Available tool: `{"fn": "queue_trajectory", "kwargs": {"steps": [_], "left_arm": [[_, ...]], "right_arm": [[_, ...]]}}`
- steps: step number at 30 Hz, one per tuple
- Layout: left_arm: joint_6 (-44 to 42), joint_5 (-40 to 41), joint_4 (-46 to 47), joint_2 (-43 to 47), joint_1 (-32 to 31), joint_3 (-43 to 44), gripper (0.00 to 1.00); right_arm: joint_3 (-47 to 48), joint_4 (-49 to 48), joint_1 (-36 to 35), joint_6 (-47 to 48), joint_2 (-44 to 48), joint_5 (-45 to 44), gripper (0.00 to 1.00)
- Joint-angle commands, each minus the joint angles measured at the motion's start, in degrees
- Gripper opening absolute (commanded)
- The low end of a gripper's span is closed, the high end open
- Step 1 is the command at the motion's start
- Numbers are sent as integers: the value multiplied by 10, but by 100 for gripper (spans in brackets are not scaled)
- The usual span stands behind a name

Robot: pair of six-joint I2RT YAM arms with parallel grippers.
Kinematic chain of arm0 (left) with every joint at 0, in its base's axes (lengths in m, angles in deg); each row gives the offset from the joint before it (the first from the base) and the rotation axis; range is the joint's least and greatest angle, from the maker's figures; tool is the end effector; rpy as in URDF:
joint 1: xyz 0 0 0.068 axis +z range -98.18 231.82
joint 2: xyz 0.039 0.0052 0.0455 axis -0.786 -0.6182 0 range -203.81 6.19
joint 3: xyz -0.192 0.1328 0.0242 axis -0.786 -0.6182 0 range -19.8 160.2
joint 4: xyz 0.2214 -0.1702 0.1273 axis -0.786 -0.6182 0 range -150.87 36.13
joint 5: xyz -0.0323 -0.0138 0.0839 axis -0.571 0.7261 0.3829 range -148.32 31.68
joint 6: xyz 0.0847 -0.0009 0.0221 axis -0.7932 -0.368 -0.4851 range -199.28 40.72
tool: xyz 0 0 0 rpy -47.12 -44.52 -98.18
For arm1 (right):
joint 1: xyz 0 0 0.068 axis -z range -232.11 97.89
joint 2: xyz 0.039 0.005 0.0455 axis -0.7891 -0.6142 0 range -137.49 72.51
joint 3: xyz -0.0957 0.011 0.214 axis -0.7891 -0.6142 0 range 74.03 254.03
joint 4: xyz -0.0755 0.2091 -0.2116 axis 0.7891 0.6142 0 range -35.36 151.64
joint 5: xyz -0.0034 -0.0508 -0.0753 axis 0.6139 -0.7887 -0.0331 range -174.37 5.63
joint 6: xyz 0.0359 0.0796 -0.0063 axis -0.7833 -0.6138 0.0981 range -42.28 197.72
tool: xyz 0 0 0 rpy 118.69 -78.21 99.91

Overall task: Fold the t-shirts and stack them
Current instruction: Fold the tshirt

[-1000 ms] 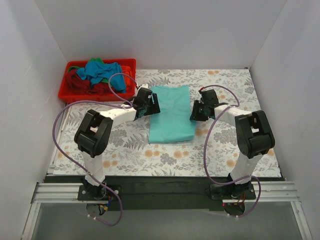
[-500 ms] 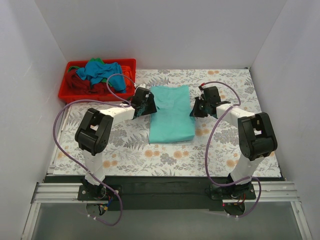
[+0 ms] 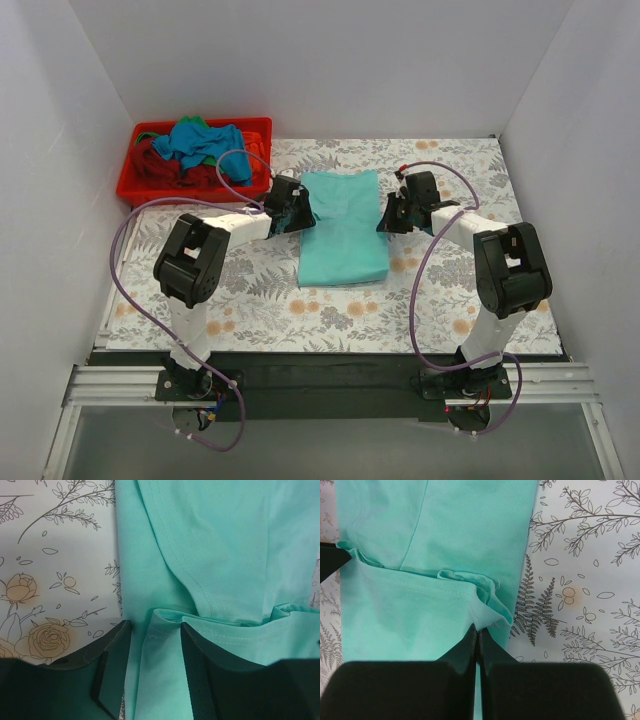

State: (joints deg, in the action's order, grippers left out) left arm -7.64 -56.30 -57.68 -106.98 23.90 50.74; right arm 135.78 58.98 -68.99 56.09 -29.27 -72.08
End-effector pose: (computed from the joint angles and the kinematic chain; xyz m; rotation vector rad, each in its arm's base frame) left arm 0.4157 -0.2172 0.0557 -0.9568 2.3369 -0.7418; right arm 0.4122 0.1424 0.0858 -0.0093 2.3978 0.5756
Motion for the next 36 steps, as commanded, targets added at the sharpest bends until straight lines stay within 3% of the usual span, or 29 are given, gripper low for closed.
{"fn": "queue_trajectory", "kwargs": {"steps": [1,11,14,15,16,22,28,36], "left_arm": [[8,-17,17,7,1,14,42],[13,-37,24,0,1,12,29],[13,-40,26,-6,1,14,21],[12,-43,25,-7,1,15,15],[12,-44,27,-7,1,15,0],[6,17,35,45,3,-13,0],[2,35,77,119,11,-65,0],[6,49,107,149,15,-98,0]], "right_arm": [[20,-20,3,10,-5,12,1],[21,-22,3,9,-11,14,1],[22,-22,3,11,-11,15,1],[23,-22,3,11,-13,18,1],[25,-22,3,11,-14,19,1],[34,-21,3,14,-4,19,1],[61,-21,2,11,-4,24,1],[106,-20,3,18,-39,33,1]]}}
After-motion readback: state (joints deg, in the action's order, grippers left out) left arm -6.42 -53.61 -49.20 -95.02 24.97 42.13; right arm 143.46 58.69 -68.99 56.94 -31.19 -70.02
